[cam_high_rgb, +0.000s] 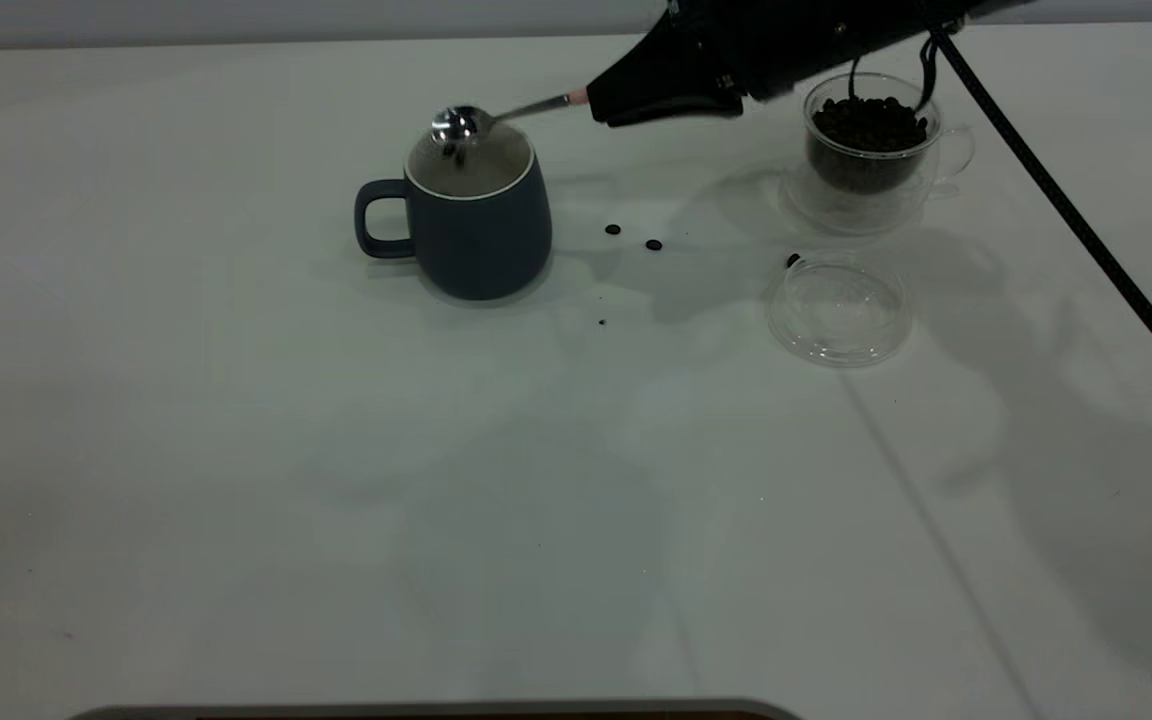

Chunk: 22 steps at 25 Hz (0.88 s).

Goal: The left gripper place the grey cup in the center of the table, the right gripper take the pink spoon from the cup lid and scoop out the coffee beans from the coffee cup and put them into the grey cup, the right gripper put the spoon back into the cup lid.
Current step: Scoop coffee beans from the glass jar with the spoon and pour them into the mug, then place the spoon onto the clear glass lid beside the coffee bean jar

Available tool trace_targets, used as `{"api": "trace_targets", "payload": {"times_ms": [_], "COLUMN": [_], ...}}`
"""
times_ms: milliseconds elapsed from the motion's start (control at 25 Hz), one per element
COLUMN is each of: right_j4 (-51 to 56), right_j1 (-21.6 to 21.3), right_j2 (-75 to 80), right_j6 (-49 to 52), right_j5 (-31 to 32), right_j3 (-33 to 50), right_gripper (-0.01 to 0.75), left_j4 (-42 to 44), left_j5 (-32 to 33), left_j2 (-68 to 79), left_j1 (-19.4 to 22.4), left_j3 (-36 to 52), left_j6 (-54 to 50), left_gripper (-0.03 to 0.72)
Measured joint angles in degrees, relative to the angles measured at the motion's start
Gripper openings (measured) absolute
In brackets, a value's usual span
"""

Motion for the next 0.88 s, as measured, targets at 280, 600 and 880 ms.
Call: {"api": "trace_targets", "payload": {"times_ms": [280,600,880], "right_j4": [-12.3,-26.9,-28.8], "right_j1": [0.2,-9.3,-22.4], "right_j2": [-7.7,-20.2,-23.7], "right_j6": [1.7,15.4,15.9], "right_j5": [-3.0,10.1,10.5], "right_j3": [0.4,2.1,17.8], "right_gripper": [0.097,0.097,0.097], "left_j4": [0.0,0.0,0.0], "left_j5": [0.0,0.0,0.0], "left_j2": [0.0,0.0,0.0], "left_j1": [0.0,0.0,0.0], "left_j3": [0.0,0.0,0.0], "left_j6": [0.0,0.1,0.1], "left_gripper": [0.501,0.501,0.501]}}
